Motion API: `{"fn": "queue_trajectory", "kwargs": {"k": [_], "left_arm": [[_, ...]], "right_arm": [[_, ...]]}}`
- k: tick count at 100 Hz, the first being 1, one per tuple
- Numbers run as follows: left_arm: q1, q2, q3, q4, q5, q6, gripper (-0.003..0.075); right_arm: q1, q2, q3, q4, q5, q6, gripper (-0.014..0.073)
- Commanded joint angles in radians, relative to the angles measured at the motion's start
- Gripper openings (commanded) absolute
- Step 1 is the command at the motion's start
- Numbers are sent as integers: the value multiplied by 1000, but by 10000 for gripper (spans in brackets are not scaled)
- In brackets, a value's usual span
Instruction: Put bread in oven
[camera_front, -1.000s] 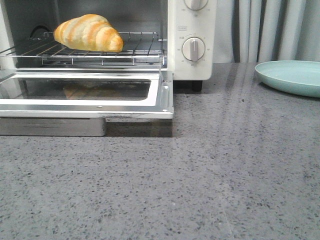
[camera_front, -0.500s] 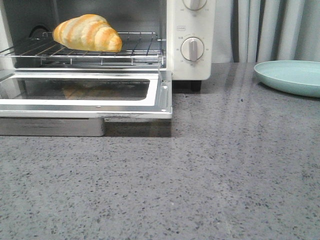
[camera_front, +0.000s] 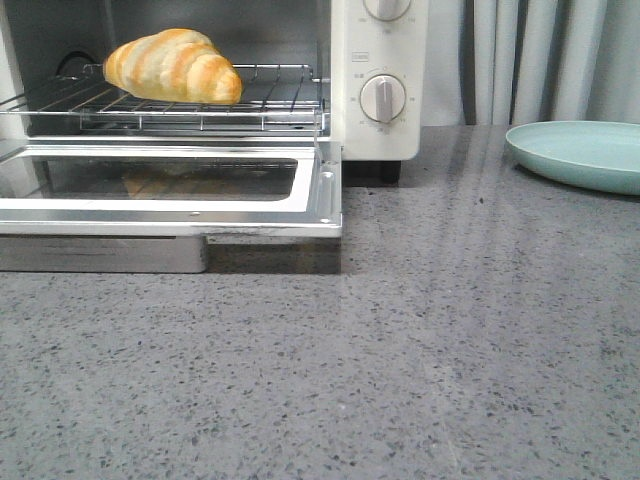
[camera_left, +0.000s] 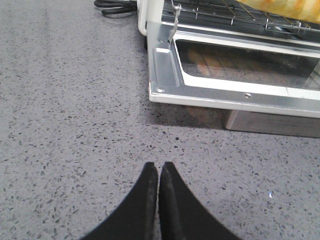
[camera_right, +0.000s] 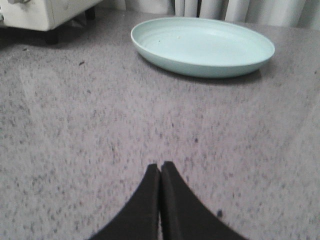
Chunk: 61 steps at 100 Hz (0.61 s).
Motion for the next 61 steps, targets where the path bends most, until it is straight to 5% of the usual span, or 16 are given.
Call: {"fn": "queue_trajectory", "kwargs": {"k": [1,61], "left_arm": [[3,-30,26,0,-47,-9,-21],[3,-30,26,0,-47,-9,-22]], "right_arm": [[-6,-12,10,6,-17,2,-62],[-8,-12,10,2,-23,0,-62]]}}
